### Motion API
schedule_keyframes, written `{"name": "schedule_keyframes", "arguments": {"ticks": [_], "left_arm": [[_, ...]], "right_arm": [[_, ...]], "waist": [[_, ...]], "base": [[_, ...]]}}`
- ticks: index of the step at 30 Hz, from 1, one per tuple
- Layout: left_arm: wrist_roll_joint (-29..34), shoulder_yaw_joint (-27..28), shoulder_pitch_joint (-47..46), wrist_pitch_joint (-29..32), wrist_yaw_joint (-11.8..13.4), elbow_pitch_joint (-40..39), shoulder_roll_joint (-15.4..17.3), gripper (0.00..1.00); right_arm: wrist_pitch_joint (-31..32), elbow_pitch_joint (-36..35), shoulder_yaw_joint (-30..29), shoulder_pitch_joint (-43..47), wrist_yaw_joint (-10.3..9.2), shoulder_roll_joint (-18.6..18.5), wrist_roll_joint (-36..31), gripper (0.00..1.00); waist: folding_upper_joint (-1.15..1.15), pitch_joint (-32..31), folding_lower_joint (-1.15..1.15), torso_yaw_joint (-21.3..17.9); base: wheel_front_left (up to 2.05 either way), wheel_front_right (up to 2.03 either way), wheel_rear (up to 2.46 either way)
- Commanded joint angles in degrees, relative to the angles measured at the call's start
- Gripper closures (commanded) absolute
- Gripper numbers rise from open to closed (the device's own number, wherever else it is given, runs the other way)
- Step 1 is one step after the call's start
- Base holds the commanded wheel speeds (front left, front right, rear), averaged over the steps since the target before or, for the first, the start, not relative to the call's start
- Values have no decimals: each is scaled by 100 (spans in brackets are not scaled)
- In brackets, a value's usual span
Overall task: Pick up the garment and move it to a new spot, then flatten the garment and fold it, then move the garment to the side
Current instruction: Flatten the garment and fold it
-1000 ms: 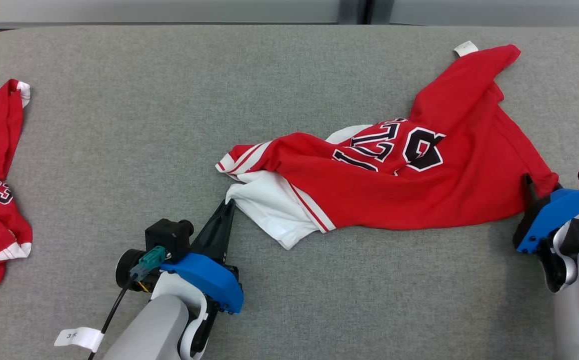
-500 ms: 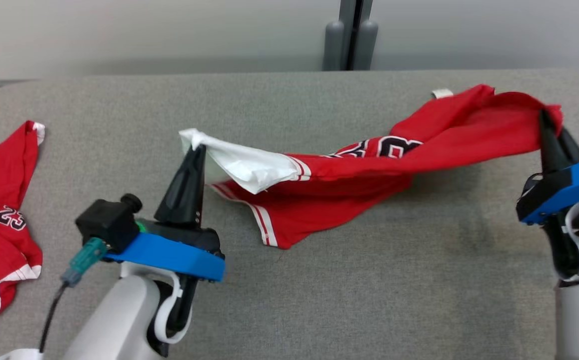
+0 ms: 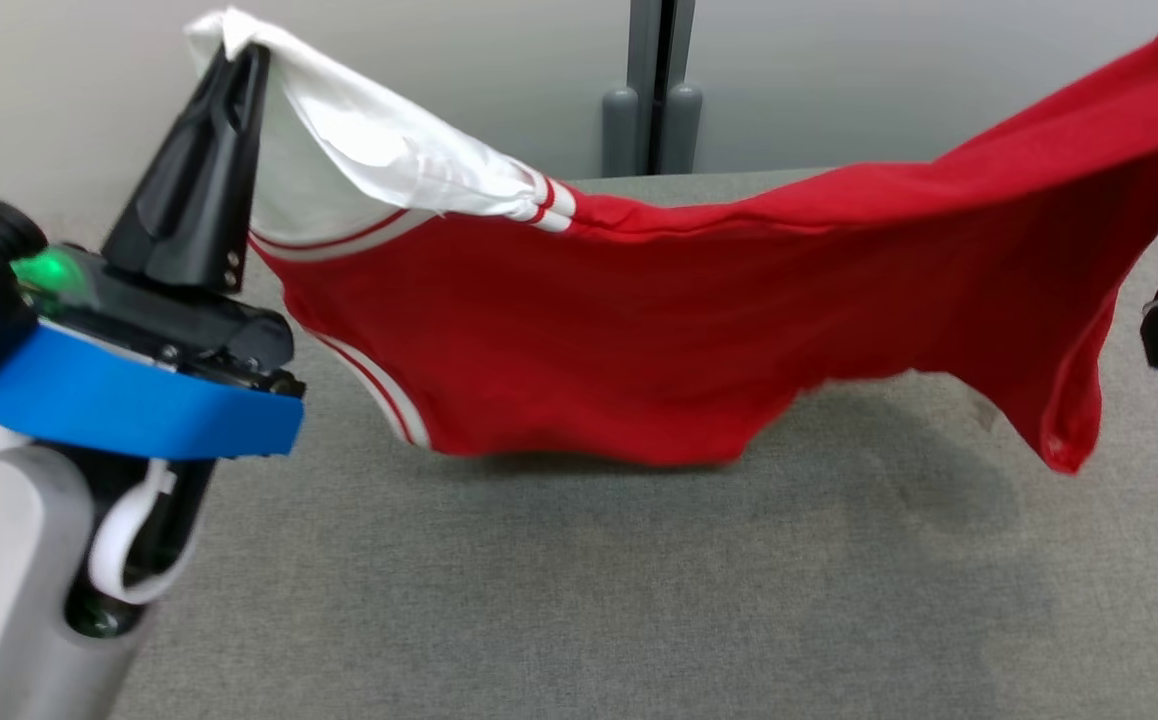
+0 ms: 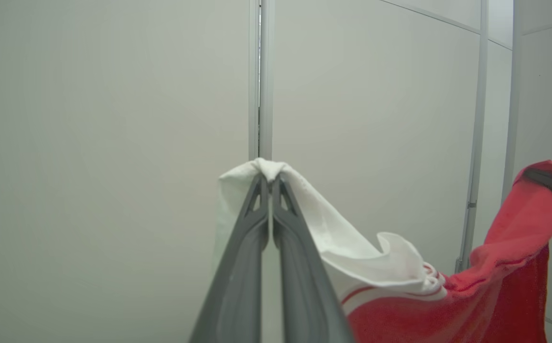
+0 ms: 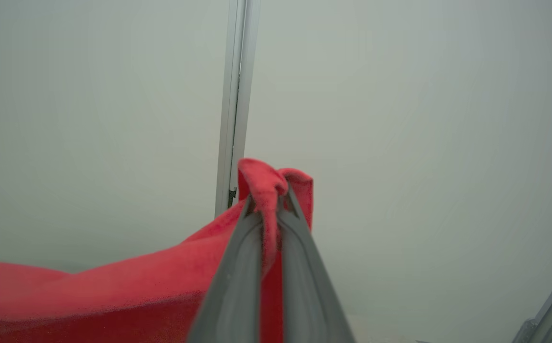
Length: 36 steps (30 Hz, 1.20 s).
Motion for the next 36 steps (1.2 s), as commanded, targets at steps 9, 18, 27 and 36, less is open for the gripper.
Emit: {"name": "schedule_keyframes", "arguments": {"ticks": [9,18,27,36], "left_arm": [[12,171,-1185,700,-169,497,436,100],[970,137,-3125,472,-425,1842,795,100],[2090,-220,-4931,-638,-572,2802,671,100],[1884,-696,-3708,-1151,-507,3013,199,100]], "right_arm": [[-348,1538,339,-1398,4,-397,443,100],[-1510,3288,668,-3275,3,-197,350,100],[-3141,4558,737,-4531,4,-183,-84,100],[-3442,5644,1225,-3872,4,-463,111,100]], "waist": [[0,966,1,-41],[0,1859,1,-255],[0,1893,1,-246],[0,1983,1,87]], "base": [[0,0,0],[0,0,0],[0,0,0],[0,0,0]]}}
